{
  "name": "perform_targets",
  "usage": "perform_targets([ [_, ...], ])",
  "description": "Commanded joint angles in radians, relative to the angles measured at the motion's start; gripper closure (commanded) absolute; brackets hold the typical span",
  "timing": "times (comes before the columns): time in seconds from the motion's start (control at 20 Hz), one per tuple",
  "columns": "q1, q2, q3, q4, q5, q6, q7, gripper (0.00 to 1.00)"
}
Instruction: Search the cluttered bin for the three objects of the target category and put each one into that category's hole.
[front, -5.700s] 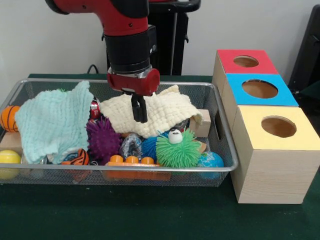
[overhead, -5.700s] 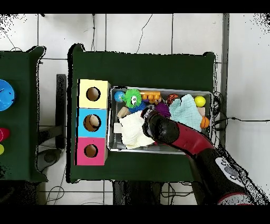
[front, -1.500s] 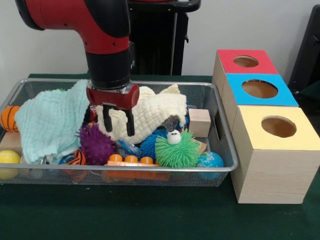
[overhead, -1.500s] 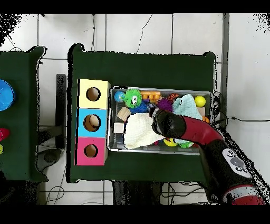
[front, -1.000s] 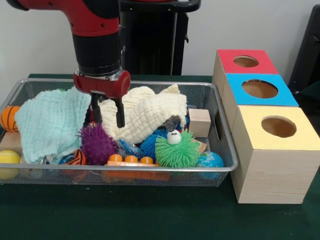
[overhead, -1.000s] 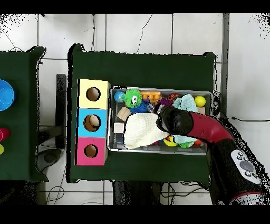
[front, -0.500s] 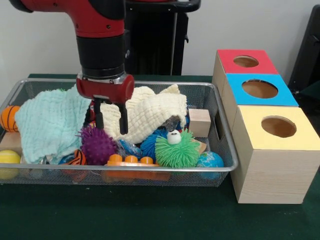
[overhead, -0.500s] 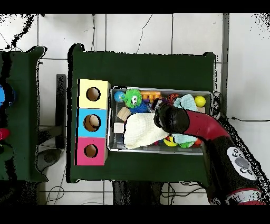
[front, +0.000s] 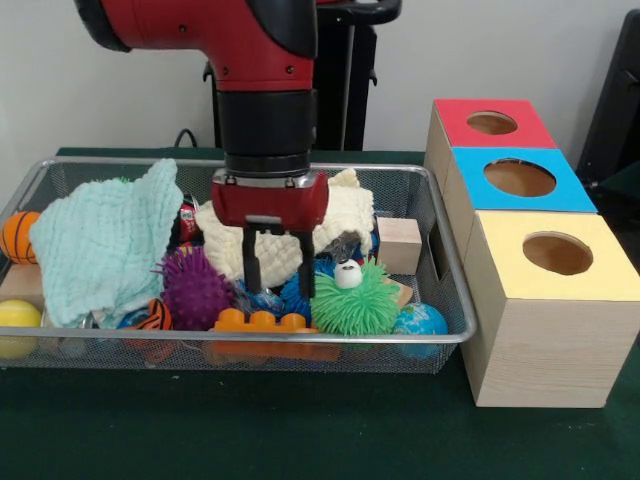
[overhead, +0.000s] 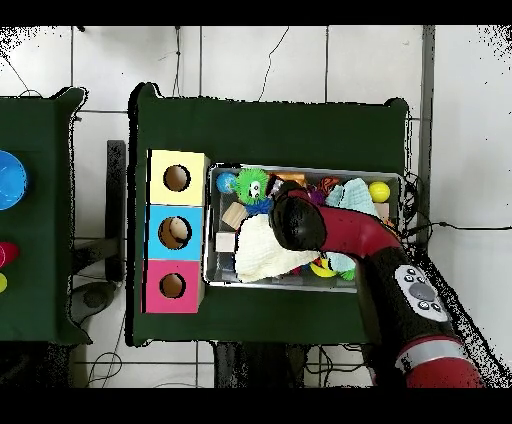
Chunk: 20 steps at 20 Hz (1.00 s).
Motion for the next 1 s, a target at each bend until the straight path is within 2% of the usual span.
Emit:
perform_targets([
  [0.05, 0.003, 0.048, -0.01, 0.096, 0.037, -0.075, 0.197, 0.0],
  [0.35, -0.093, 0.054, 0.063, 0.109, -0.011, -0.059, 0.098, 0.0],
  [0.5, -0.161, 0.038, 0.139, 0.112, -0.067, 0.057, -0.051, 0.0],
  [0.75, -0.198, 0.0, 0.181, 0.079, -0.116, 0.256, -0.22, 0.0],
  [1.0, -0.215, 0.033, 0.208, 0.074, -0.161, 0.264, -0.209, 0.0],
])
